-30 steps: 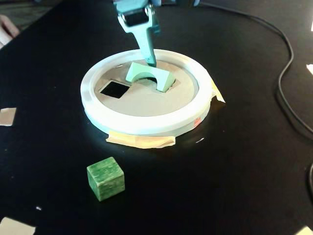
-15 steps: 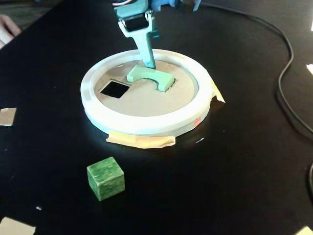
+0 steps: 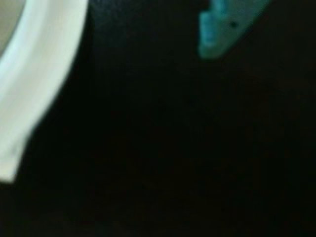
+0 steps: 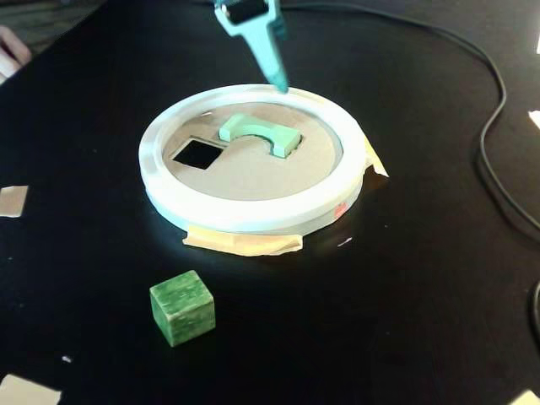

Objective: Pick up the U shape block and drop it in corresponding U shaped hole

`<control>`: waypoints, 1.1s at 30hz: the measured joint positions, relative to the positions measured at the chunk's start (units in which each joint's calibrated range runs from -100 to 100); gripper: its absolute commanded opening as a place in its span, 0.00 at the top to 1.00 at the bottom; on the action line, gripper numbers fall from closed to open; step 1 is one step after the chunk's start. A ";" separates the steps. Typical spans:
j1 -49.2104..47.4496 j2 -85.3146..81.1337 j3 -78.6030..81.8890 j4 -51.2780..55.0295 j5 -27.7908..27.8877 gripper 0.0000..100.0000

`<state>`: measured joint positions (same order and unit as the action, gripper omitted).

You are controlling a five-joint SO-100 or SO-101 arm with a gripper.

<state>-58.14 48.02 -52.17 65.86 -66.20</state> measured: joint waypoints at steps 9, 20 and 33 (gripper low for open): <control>9.49 -3.30 0.00 9.12 23.93 0.00; 28.17 -14.36 -0.10 32.69 48.11 0.00; 46.65 -33.97 5.56 33.75 60.42 0.01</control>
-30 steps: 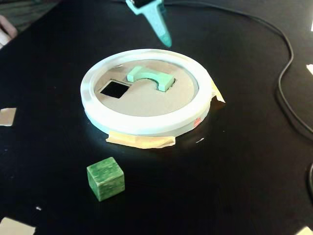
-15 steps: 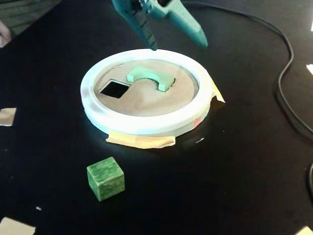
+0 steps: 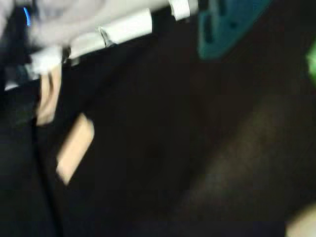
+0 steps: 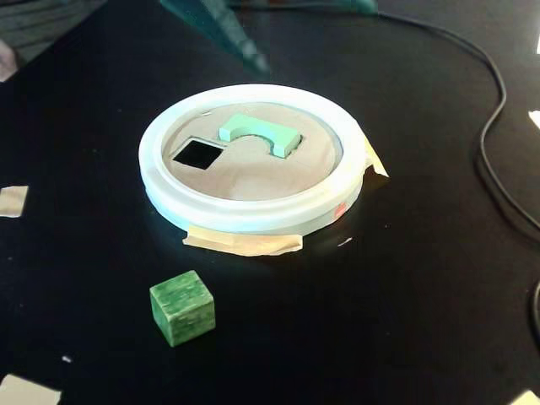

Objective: Pick up the U shape block and drop it in corresponding U shaped hole

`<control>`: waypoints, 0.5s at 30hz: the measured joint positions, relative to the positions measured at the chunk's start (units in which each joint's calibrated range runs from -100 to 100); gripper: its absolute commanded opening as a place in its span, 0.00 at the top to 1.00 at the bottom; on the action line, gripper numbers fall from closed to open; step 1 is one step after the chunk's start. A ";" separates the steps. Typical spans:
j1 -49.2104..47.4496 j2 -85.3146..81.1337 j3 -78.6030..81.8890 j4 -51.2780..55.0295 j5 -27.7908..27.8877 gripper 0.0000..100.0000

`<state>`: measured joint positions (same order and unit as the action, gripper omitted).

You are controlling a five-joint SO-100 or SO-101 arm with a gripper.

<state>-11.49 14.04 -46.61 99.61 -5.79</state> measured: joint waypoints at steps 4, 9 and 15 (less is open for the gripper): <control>8.19 -15.16 16.11 0.00 0.24 0.01; 13.29 -34.15 38.56 0.00 0.39 0.01; 14.39 -52.07 60.61 0.00 0.49 0.01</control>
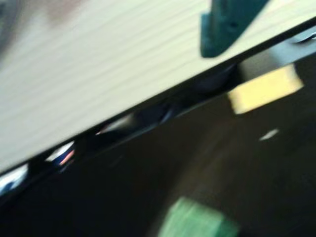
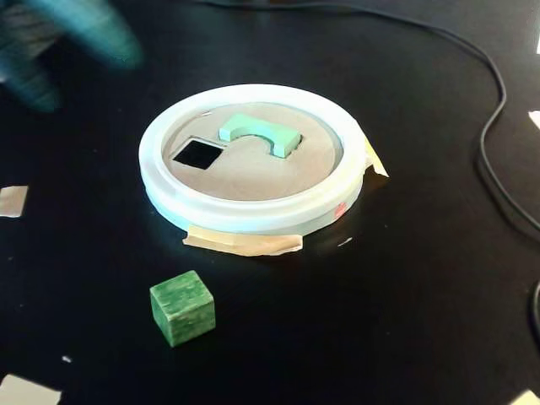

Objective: Pick up the U shape block and drop it in corresponding U shaped hole

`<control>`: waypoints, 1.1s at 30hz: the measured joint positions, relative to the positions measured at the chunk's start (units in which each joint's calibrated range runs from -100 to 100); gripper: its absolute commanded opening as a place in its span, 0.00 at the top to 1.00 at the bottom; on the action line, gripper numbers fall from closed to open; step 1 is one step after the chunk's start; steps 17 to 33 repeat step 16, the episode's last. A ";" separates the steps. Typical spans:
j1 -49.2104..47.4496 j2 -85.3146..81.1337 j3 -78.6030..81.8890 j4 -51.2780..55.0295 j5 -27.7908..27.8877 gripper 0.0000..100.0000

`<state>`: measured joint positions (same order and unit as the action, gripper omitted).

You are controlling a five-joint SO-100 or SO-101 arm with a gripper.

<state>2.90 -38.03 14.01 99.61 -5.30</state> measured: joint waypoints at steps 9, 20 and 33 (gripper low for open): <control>-0.10 -27.28 37.29 -13.77 0.24 0.01; 0.30 -42.53 56.22 -19.59 0.24 0.01; 0.30 -42.53 56.22 -19.59 0.24 0.01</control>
